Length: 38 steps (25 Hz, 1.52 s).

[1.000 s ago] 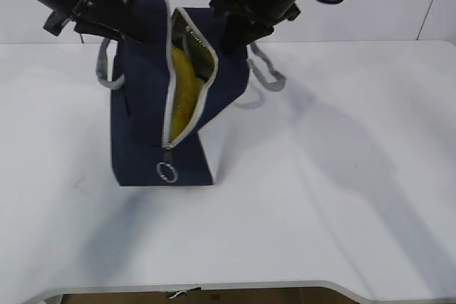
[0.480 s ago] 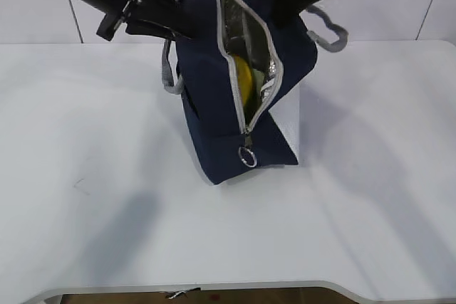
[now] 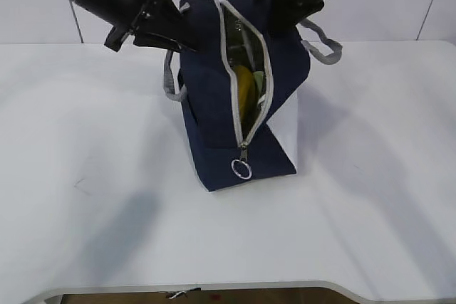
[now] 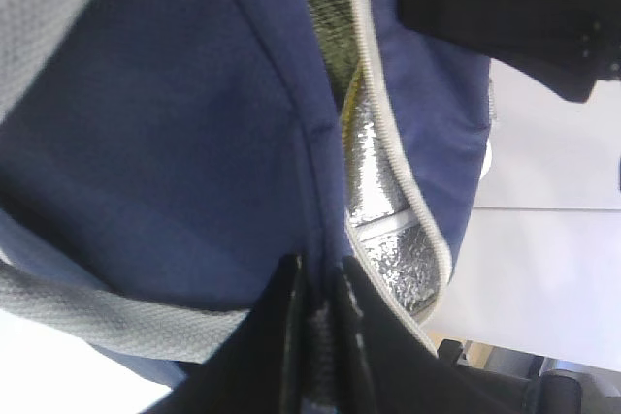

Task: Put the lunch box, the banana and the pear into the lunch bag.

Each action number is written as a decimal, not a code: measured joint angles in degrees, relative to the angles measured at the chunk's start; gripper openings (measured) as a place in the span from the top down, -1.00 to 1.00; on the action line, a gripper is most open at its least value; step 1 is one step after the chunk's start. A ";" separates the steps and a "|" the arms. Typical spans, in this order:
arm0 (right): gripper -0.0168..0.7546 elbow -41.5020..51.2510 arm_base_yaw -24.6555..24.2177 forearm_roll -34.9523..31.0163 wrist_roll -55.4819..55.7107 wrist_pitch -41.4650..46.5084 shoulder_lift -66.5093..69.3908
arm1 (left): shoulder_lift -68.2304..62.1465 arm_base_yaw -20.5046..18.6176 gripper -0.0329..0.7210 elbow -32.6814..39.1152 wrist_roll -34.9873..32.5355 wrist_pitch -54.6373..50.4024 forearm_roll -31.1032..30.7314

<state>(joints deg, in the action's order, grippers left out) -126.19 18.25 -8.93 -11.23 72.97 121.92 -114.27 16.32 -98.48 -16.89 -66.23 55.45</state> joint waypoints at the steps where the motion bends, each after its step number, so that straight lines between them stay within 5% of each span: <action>1: 0.54 0.09 0.00 -0.06 0.04 0.00 0.00 | 0.01 0.23 0.83 0.00 0.00 0.30 0.00; 6: -0.11 0.09 0.00 0.05 0.84 -0.31 0.00 | -0.12 1.02 0.57 0.00 -0.13 0.99 0.71; 12: -0.24 0.09 0.00 0.27 3.08 -0.44 -0.50 | -0.12 1.02 -0.18 0.00 -1.01 -1.37 3.71; 16: -0.24 0.13 0.00 0.27 3.37 -0.44 -2.87 | 0.09 1.02 -0.48 0.00 -1.16 -2.41 3.84; 29: -0.25 0.13 0.00 0.27 3.49 -0.49 -10.94 | 5.41 -4.07 -0.38 0.00 -1.26 -3.11 3.00; 31: -0.25 0.68 0.00 0.03 3.64 -0.49 -13.28 | 7.78 -4.07 -0.33 0.00 -1.26 -3.11 -1.03; 38: -0.21 11.69 0.00 -2.58 4.20 -0.49 -27.37 | 19.32 -2.17 -0.15 0.00 2.74 -4.73 -29.37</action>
<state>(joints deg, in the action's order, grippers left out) -114.49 18.25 -11.51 -7.03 72.49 94.55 -94.95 14.15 -98.48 -14.15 -70.96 26.08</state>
